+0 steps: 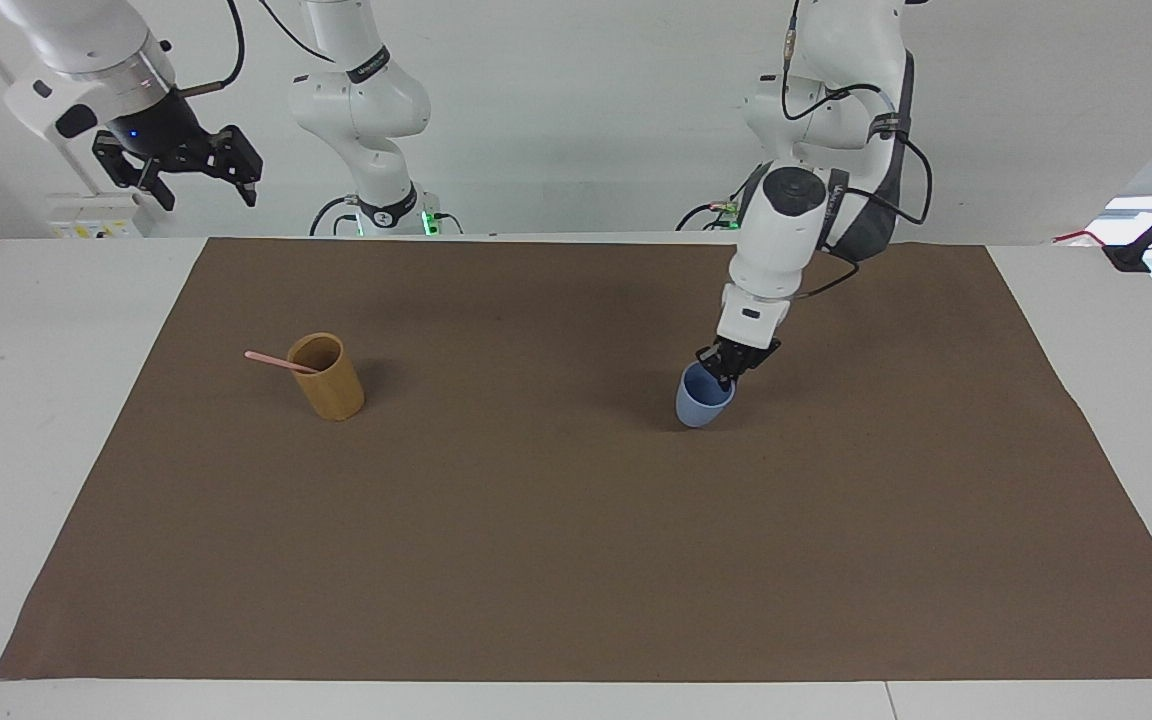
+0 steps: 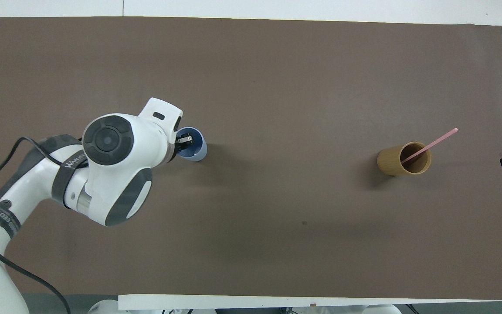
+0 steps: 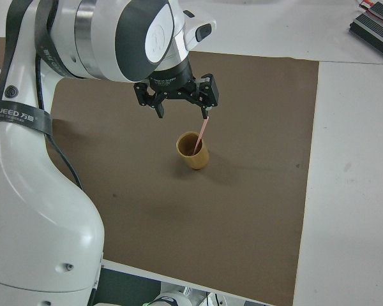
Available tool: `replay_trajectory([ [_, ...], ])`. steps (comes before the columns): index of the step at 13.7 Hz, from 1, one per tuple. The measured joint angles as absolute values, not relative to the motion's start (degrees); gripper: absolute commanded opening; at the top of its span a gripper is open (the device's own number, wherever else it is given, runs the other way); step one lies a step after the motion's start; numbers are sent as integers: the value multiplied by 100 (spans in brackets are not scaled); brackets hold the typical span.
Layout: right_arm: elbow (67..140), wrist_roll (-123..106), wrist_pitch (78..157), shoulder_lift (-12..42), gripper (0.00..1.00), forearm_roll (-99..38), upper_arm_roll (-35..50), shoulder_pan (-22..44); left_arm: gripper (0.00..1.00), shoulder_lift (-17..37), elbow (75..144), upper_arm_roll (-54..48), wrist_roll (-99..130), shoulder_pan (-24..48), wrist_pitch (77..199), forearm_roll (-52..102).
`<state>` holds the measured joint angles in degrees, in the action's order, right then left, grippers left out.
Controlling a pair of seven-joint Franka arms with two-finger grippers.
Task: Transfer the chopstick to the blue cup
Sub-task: 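Slide the blue cup with the left gripper toward the table center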
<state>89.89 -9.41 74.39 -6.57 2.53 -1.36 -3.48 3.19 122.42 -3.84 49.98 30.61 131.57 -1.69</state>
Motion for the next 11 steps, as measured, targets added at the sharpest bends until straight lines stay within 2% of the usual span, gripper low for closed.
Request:
replay_trajectory([
  [3,8989,-941,7439,-657,100,253,-136,-348,0,322,12238,-387,5580,3630,13208,-168],
  [8,8989,-941,7439,-657,100,253,-136,-348,0,572,12115,-371,5854,3867,13338,-169],
  [9,8990,-941,7439,-657,100,253,-136,-348,9,677,12016,-354,5855,3866,13338,-213],
  [11,9007,-941,7398,-657,100,253,-139,-349,84,834,11777,-294,5860,3840,13319,-429],
])
